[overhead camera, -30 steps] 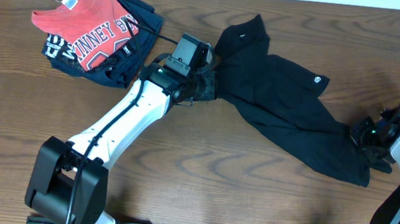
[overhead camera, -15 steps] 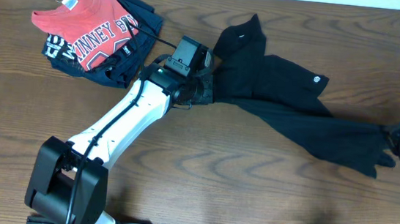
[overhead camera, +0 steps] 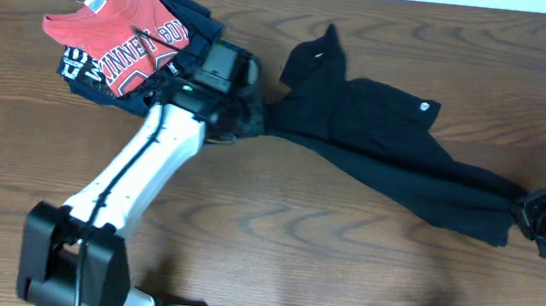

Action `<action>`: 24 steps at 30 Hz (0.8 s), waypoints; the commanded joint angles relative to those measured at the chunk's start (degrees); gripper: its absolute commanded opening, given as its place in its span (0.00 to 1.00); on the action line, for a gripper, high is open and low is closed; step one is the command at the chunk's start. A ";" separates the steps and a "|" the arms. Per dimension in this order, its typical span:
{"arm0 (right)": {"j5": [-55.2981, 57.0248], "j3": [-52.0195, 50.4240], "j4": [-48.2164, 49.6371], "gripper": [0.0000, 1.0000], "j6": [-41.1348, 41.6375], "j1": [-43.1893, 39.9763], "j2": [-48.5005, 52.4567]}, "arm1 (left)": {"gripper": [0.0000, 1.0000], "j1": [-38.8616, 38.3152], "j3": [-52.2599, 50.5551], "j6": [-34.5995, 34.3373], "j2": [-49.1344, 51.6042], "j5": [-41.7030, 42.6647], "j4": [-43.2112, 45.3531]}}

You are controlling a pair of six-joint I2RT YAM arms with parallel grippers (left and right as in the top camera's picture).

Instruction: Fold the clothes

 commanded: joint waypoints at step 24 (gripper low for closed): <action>2.49 -10.05 -0.09 0.36 -5.90 2.80 -0.57 | 0.06 4.57 0.11 2.91 -2.89 -1.20 -5.18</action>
